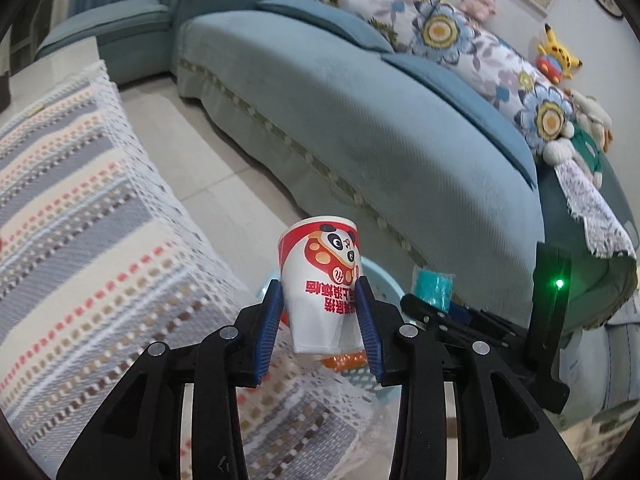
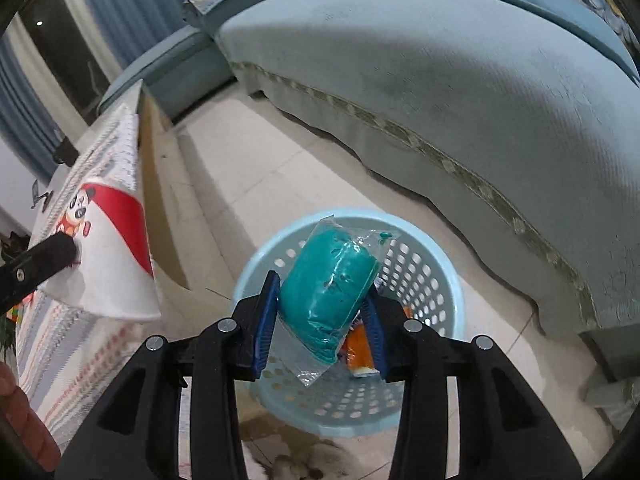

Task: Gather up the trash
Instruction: 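Carry the cup and teal bag over the blue basket and open both tools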

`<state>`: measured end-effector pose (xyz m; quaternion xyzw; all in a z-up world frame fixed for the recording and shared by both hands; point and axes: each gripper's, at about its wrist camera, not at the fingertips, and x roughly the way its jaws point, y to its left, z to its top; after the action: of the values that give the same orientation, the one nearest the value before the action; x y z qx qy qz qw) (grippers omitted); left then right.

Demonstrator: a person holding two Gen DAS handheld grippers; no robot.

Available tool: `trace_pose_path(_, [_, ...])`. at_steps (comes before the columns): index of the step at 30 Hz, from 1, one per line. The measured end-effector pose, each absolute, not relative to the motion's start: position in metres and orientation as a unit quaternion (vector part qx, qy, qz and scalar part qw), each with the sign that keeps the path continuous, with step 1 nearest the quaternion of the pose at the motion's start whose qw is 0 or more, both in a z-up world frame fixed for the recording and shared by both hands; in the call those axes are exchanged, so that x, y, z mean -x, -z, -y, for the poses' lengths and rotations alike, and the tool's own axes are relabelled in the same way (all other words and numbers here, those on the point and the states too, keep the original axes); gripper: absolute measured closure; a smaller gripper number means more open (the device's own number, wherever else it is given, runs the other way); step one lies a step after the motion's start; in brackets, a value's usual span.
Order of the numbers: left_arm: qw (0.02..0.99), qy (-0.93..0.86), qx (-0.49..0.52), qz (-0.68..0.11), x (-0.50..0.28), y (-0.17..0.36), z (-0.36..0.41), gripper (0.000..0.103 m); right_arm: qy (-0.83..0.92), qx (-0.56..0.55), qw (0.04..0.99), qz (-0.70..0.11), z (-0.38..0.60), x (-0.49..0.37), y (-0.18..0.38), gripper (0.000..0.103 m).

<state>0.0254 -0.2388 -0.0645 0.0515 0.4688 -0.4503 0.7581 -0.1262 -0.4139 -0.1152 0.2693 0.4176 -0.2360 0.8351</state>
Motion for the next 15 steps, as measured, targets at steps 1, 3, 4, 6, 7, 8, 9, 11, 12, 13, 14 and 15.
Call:
trace_pose_path(1, [0.756, 0.45, -0.053, -0.473, -0.025, 0.067, 0.241, 0.064, 0.238, -0.27, 0.833, -0.42, 0.416, 0.127, 0.118, 0.064])
trace_pose_path(3, [0.752, 0.448, -0.053, -0.481, -0.026, 0.072, 0.24, 0.052, 0.241, -0.271, 0.83, -0.424, 0.417, 0.126, 0.121, 0.059])
trace_pose_path(4, [0.754, 0.445, -0.053, -0.48, -0.026, 0.073, 0.238, 0.051, 0.246, -0.272, 0.827, -0.426, 0.418, 0.127, 0.122, 0.057])
trace_pose_path(6, [0.754, 0.445, -0.055, -0.481, -0.026, 0.075, 0.235, 0.051, 0.248, -0.274, 0.827, -0.425, 0.42, 0.128, 0.123, 0.052])
trace_pose_path(7, [0.754, 0.444, -0.054, -0.481, -0.026, 0.075, 0.233, 0.051, 0.249, -0.274, 0.827, -0.424, 0.42, 0.128, 0.123, 0.052])
trace_pose_path(8, [0.756, 0.443, -0.054, -0.48, -0.027, 0.075, 0.23, 0.051, 0.249, -0.274, 0.827, -0.423, 0.42, 0.128, 0.123, 0.052])
trace_pose_path(9, [0.757, 0.442, -0.052, -0.478, -0.028, 0.074, 0.226, 0.051, 0.249, -0.273, 0.828, -0.422, 0.419, 0.129, 0.123, 0.052])
trace_pose_path(11, [0.76, 0.44, -0.045, -0.476, -0.031, 0.07, 0.218, 0.051, 0.248, -0.27, 0.831, -0.419, 0.416, 0.129, 0.12, 0.052])
trace_pose_path(12, [0.761, 0.44, -0.042, -0.475, -0.032, 0.068, 0.215, 0.051, 0.245, -0.267, 0.834, -0.416, 0.412, 0.128, 0.116, 0.052])
trace_pose_path(13, [0.763, 0.439, -0.039, -0.473, -0.034, 0.065, 0.211, 0.051, 0.243, -0.264, 0.837, -0.413, 0.409, 0.126, 0.112, 0.052])
trace_pose_path(14, [0.765, 0.439, -0.034, -0.47, -0.035, 0.062, 0.206, 0.051, 0.241, -0.26, 0.84, -0.411, 0.407, 0.125, 0.109, 0.052])
trace_pose_path(15, [0.767, 0.438, -0.032, -0.468, -0.036, 0.059, 0.203, 0.051, 0.239, -0.257, 0.843, -0.409, 0.405, 0.124, 0.106, 0.052])
